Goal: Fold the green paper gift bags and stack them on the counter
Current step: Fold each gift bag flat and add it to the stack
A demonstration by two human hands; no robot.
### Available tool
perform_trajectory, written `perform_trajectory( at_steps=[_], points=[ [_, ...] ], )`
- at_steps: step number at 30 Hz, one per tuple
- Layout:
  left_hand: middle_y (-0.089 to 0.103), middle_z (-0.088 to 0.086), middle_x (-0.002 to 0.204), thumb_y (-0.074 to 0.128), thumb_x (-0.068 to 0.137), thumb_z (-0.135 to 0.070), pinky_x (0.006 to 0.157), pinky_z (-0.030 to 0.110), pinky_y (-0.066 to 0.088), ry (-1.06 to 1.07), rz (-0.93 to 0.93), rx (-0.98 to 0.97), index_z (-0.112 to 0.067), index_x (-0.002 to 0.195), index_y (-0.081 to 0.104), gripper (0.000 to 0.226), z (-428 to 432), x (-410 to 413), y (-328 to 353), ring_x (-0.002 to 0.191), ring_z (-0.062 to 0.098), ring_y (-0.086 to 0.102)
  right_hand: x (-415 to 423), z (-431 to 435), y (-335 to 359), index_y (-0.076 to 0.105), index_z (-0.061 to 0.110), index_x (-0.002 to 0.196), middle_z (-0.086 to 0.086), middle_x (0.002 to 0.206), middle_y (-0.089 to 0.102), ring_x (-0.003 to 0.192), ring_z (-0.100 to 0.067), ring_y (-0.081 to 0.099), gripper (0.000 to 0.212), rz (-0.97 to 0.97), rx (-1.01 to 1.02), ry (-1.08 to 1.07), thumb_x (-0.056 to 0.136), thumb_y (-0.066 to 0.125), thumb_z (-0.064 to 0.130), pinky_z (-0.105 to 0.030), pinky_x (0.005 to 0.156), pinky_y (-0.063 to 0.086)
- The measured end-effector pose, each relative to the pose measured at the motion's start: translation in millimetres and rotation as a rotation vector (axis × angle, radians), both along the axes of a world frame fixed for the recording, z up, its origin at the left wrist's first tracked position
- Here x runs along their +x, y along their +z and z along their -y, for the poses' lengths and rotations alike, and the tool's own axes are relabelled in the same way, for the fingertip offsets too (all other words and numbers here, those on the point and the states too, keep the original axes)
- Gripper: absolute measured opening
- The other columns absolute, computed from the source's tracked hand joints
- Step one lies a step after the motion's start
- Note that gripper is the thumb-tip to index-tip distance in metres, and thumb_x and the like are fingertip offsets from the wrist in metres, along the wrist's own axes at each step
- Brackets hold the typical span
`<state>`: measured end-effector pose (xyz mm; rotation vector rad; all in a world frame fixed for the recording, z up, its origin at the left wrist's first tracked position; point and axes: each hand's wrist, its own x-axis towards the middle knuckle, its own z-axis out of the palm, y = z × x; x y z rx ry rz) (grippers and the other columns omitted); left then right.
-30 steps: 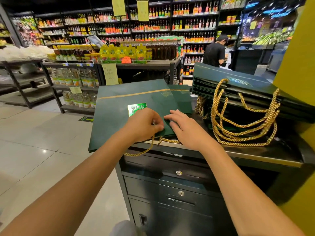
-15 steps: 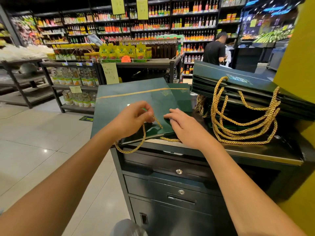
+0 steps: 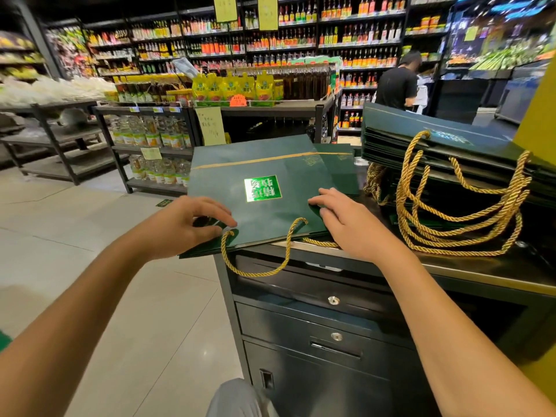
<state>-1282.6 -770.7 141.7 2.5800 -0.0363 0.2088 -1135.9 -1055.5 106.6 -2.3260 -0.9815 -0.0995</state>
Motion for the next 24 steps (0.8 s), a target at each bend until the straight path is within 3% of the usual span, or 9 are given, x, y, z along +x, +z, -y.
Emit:
perform_trajectory(
  at_steps=[4,9,11,13,16,18,20,24],
  points=[
    [0.061,-0.018,0.122,0.069,0.093,-0.021,0.1,0.028,0.049,-0.01,0.082,0.086,-0.037,0.107,0.075,0.022,9,-2,-10,0.112,0.003,0.058,-1,0,-1,0.049,0.024,0.147,0.0,0.165,0.03,0.156,-0.013,0.012,0.04,0.002,-0.004,0.0,0.111,0.034,0.02,-0.019,0.114,0.008],
    [0.065,-0.009,0.11,0.068,0.094,-0.02,0.098,0.035,0.051,-0.004,0.198,0.059,-0.034,0.094,0.071,0.015,16,0,-19,0.104,0.007,0.06,-2,0,0,0.05,0.025,0.147,-0.001,0.165,0.03,0.156,-0.015,0.014,0.04,0.004,-0.005,-0.008,0.111,0.035,0.02,-0.023,0.119,0.01],
    [0.069,-0.005,0.106,0.063,0.098,-0.02,0.097,0.04,0.053,0.018,0.196,-0.089,-0.03,0.095,0.069,0.012,17,-1,-23,0.104,0.012,0.064,-2,0,0,0.05,0.025,0.147,-0.001,0.165,0.03,0.156,-0.016,0.014,0.039,0.001,-0.002,-0.007,0.111,0.035,0.02,-0.025,0.12,0.011],
    [0.072,0.001,0.107,0.061,0.099,-0.022,0.097,0.04,0.055,0.045,0.203,-0.362,-0.025,0.098,0.071,0.011,18,-3,-23,0.104,0.018,0.068,-2,0,0,0.05,0.025,0.147,-0.001,0.165,0.031,0.156,-0.016,0.014,0.039,0.001,-0.001,-0.007,0.111,0.035,0.02,-0.025,0.12,0.011],
    [0.072,0.009,0.113,0.061,0.096,-0.028,0.089,0.034,0.058,0.062,0.217,-0.761,-0.028,0.093,0.072,0.012,20,-3,-18,0.105,0.022,0.069,-3,0,0,0.05,0.025,0.147,0.0,0.165,0.03,0.156,-0.015,0.014,0.039,0.003,-0.006,-0.009,0.111,0.035,0.021,-0.025,0.12,0.011],
    [0.074,0.006,0.108,0.062,0.096,-0.022,0.078,0.027,0.059,0.07,0.253,-0.963,-0.023,0.094,0.072,0.01,21,-3,-13,0.103,0.019,0.069,-3,0,1,0.05,0.026,0.147,0.0,0.165,0.03,0.156,-0.015,0.014,0.039,0.0,-0.005,-0.011,0.111,0.035,0.021,-0.024,0.119,0.011],
    [0.074,0.0,0.102,0.072,0.086,-0.03,0.077,0.023,0.057,0.071,0.313,-1.084,-0.027,0.088,0.075,0.006,20,-4,-10,0.106,0.017,0.066,-3,0,1,0.05,0.026,0.147,0.001,0.165,0.031,0.155,-0.015,0.014,0.039,-0.003,-0.001,-0.011,0.111,0.035,0.021,-0.025,0.119,0.011],
    [0.073,0.0,0.112,0.091,0.061,-0.051,0.08,0.02,0.056,-0.014,0.289,-1.052,-0.023,0.098,0.077,0.049,12,-9,-13,0.112,0.016,0.066,-2,0,1,0.05,0.026,0.147,0.001,0.164,0.031,0.155,-0.015,0.015,0.039,-0.003,0.001,-0.009,0.111,0.035,0.021,-0.024,0.119,0.011]
  ],
)
